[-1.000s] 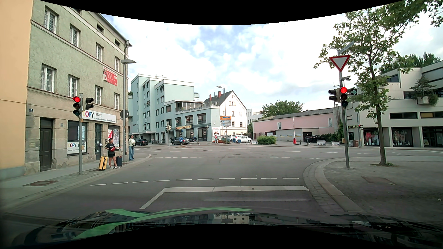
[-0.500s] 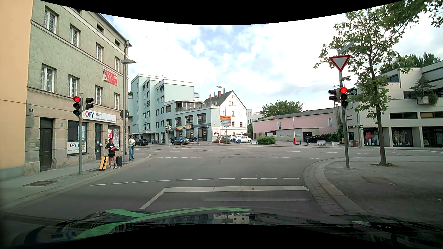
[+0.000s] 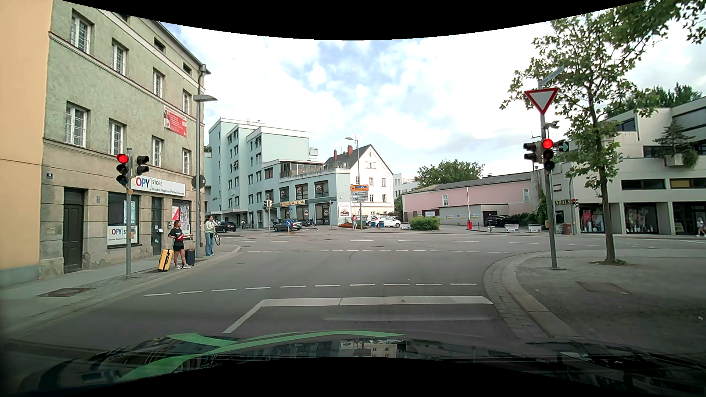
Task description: Follow the waypoints while adhering to traffic rules and regulations
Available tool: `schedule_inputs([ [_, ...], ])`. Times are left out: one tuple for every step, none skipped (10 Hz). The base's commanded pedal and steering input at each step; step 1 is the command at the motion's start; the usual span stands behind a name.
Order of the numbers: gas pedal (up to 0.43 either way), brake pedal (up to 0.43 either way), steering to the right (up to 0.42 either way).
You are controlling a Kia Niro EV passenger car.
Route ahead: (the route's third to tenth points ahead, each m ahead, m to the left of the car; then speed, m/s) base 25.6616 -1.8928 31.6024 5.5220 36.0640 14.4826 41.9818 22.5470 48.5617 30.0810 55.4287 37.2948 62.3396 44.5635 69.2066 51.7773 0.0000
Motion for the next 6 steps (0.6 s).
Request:
schedule_inputs([
  [0.000,0.482,0.007],
  [0.000,0.476,0.008],
  [0.000,0.476,0.008],
  [0.000,0.476,0.008],
  [0.000,0.476,0.007],
  [0.000,0.476,0.008],
])
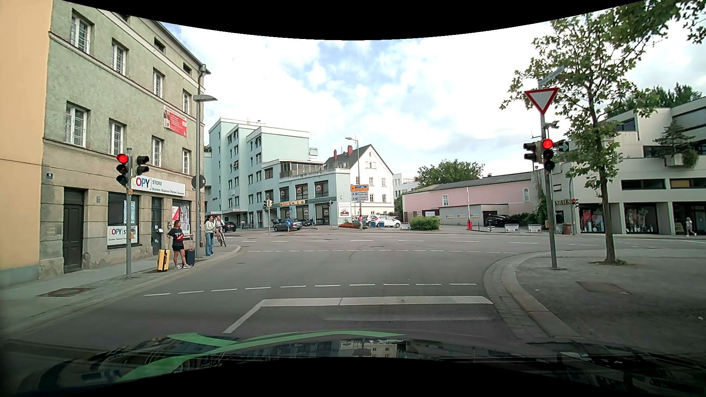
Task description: Follow the waypoints while adhering to traffic rules and regulations
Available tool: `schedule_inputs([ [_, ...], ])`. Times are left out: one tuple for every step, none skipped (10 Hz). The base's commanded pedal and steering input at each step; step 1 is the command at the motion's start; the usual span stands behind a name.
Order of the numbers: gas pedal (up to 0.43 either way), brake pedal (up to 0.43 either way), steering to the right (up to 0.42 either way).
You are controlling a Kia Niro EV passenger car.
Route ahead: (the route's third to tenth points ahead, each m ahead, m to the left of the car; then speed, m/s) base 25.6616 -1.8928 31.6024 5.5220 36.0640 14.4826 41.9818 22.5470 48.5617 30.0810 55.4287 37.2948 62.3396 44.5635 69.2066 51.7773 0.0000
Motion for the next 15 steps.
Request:
schedule_inputs([
  [0.000,0.470,0.008],
  [0.000,0.476,0.008],
  [0.000,0.476,0.007],
  [0.000,0.476,0.008],
  [0.000,0.476,0.008],
  [0.000,0.476,0.008],
  [0.000,0.476,0.007],
  [0.000,0.476,0.008],
  [0.000,0.476,0.008],
  [0.000,0.476,0.008],
  [0.000,0.476,0.007],
  [0.000,0.476,0.008],
  [0.000,0.476,0.008],
  [0.000,0.476,0.008],
  [0.000,0.476,0.008],
])
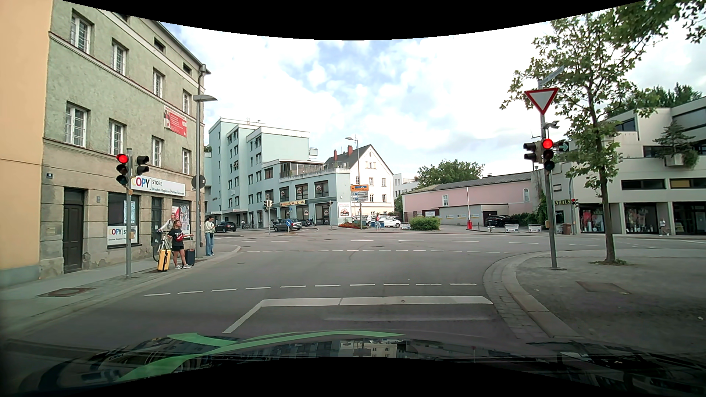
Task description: Follow the waypoints while adhering to traffic rules and regulations
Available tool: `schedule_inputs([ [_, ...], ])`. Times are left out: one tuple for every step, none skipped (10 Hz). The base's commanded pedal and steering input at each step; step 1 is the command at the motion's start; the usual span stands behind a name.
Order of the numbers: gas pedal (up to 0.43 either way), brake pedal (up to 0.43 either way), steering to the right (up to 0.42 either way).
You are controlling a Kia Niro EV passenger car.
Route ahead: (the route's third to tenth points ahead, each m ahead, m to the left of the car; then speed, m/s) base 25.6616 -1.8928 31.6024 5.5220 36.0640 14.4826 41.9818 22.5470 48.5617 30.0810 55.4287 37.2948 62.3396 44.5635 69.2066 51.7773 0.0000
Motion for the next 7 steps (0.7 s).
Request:
schedule_inputs([
  [0.000,0.476,0.008],
  [0.000,0.476,0.008],
  [0.000,0.476,0.008],
  [0.000,0.476,0.008],
  [0.000,0.476,0.008],
  [0.000,0.476,0.008],
  [0.000,0.476,0.008],
])
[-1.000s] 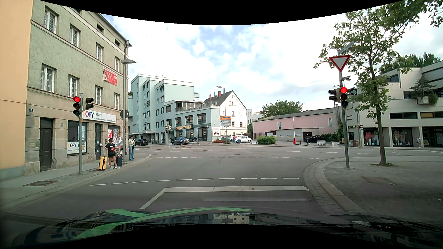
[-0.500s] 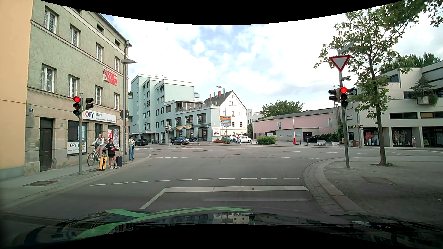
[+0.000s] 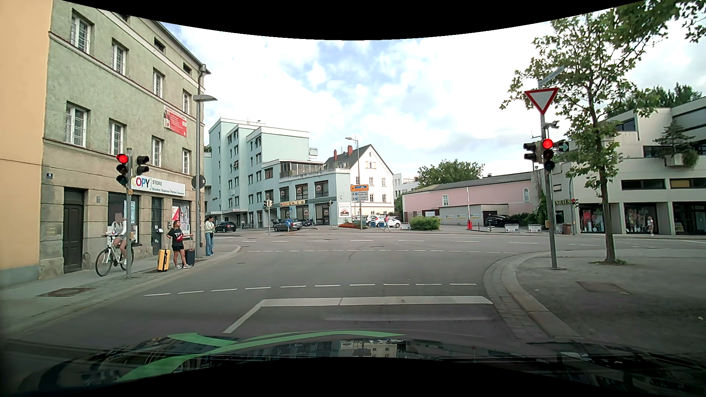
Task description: Follow the waypoints while adhering to traffic rules and regulations
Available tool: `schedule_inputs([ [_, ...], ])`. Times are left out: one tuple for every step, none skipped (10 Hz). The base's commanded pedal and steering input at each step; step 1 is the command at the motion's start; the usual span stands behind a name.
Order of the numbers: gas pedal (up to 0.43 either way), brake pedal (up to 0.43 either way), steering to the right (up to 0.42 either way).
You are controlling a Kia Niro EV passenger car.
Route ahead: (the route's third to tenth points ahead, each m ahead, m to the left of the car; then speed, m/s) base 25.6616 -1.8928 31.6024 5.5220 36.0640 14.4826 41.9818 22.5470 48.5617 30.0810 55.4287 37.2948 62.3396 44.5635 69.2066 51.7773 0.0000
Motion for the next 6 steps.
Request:
schedule_inputs([
  [0.000,0.476,0.008],
  [0.000,0.476,0.008],
  [0.000,0.470,0.008],
  [0.000,0.476,0.008],
  [0.000,0.476,0.008],
  [0.000,0.476,0.008],
])
